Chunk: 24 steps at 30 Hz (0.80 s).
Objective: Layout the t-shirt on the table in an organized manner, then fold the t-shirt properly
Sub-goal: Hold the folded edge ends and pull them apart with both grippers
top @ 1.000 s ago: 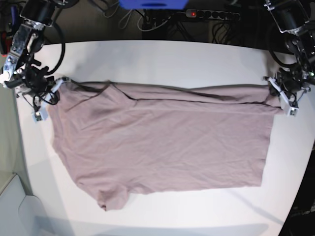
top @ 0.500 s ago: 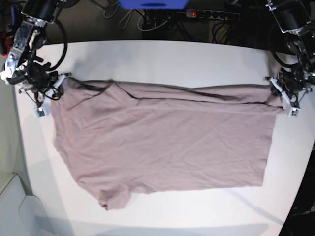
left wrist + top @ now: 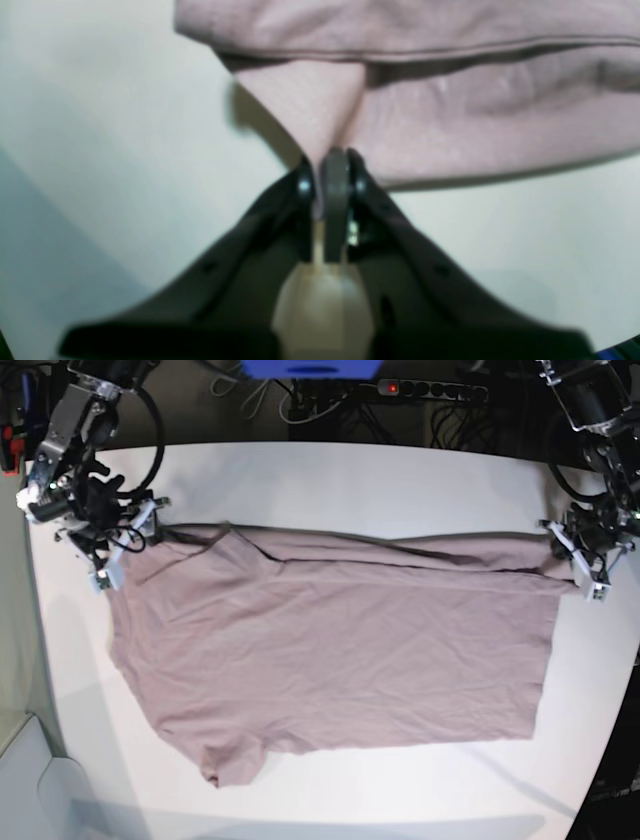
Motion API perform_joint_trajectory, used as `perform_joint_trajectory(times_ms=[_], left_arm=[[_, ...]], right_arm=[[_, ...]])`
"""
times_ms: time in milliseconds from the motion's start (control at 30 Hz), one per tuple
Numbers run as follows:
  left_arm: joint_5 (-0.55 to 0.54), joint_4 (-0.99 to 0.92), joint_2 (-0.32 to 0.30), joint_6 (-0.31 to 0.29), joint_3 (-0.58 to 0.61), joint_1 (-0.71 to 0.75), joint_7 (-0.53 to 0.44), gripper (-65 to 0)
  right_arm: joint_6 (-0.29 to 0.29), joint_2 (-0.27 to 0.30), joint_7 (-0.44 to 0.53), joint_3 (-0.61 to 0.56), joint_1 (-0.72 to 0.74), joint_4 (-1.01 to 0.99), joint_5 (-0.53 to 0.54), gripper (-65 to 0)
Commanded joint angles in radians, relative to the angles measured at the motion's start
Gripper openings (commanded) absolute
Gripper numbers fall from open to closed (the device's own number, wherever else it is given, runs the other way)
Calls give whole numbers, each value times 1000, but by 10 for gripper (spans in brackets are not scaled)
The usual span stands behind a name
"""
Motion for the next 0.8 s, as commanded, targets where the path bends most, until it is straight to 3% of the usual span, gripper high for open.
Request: perform_joint_trajectory(times_ms=[0,267,333,433,600,767], left_arm=[[-10,13,-20,2,-3,-15,-17,-649],[-8,11,-19,2,-3,-17,-17,-649],[-7,11,-19,2,-3,-17,-18,-649],[-5,10,-20,2,-3,-17,-21,-649],[-4,10,-22,2,-5,-17,-21,-649],[-2,10,-23,2,-5,-18,-21,-649]], right_arm=[[-1,9,19,1,13,-2,12,-277],[-1,12,24,1,21,-60,12,-279],[-1,12,64,1,21,-61,12,-294],[-1,9,107,-1,19,-91,12,-394],[-1,18,117,-2,36,-152,11,-644],[-1,41,116,-1,44,-146,12,-650]])
